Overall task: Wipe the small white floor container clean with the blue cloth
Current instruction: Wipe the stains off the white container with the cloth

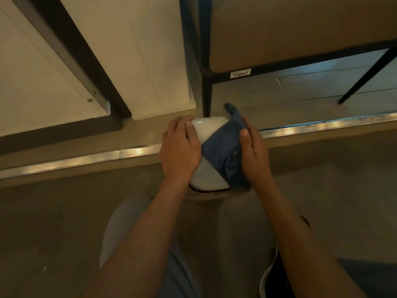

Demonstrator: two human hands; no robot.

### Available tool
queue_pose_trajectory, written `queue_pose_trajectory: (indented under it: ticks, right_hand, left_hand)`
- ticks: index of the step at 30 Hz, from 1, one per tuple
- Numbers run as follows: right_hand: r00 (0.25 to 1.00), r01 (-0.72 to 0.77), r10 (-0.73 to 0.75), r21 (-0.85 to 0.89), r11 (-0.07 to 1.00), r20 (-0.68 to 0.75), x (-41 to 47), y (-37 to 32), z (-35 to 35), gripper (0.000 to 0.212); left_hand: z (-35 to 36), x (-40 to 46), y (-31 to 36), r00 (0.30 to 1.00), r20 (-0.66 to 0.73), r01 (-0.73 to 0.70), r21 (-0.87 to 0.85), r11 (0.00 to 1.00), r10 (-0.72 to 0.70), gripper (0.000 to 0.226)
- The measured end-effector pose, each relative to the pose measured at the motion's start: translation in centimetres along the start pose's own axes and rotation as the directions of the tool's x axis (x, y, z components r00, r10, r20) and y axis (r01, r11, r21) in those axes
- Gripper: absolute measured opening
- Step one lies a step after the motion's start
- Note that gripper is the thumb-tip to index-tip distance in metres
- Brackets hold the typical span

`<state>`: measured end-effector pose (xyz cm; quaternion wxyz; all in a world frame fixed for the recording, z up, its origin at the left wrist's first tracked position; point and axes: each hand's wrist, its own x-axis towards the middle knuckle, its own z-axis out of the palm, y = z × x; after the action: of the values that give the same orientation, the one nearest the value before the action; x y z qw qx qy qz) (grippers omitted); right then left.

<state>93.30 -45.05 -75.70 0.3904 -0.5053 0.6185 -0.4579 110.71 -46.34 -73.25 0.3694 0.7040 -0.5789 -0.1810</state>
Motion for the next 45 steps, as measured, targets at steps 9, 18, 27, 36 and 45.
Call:
queue_pose_trajectory:
  ticks: [9,18,27,36,45]
  right_hand:
    - [0.993,-0.096,0.081,-0.197,0.976,-0.085,-3.2,-1.3,0.9,0.060]
    - [0.954,-0.047,0.208,-0.579,0.814,0.215,6.8,-6.9,1.7,0.040]
    - [0.995,-0.001,-0.028,-0.290,0.957,-0.096,-0.3,-2.0,1.8,0.056]
    - [0.967,-0.122,0.042,-0.308,0.943,-0.253,-2.8,-2.3,2.5,0.052]
    - [0.970,-0.121,0.233,-0.695,0.708,0.069,7.0,-7.7,2.8,0.034]
  left_hand:
    - [-0.1,-0.2,-0.3,0.999,0.014,-0.043,0.031,0.999,0.042,0.040]
    - [0.2,0.1,-0.2,0.998,0.002,-0.059,0.070,0.996,0.058,0.044]
    - [0.6,0.0,-0.3,0.998,-0.036,-0.045,0.080,0.996,0.048,0.040]
    - [0.6,0.0,-0.6,0.996,-0.007,-0.093,0.119,0.989,0.094,0.044]
    - [0.5,0.1,-0.6,0.996,-0.021,-0.079,0.105,0.991,0.081,0.038]
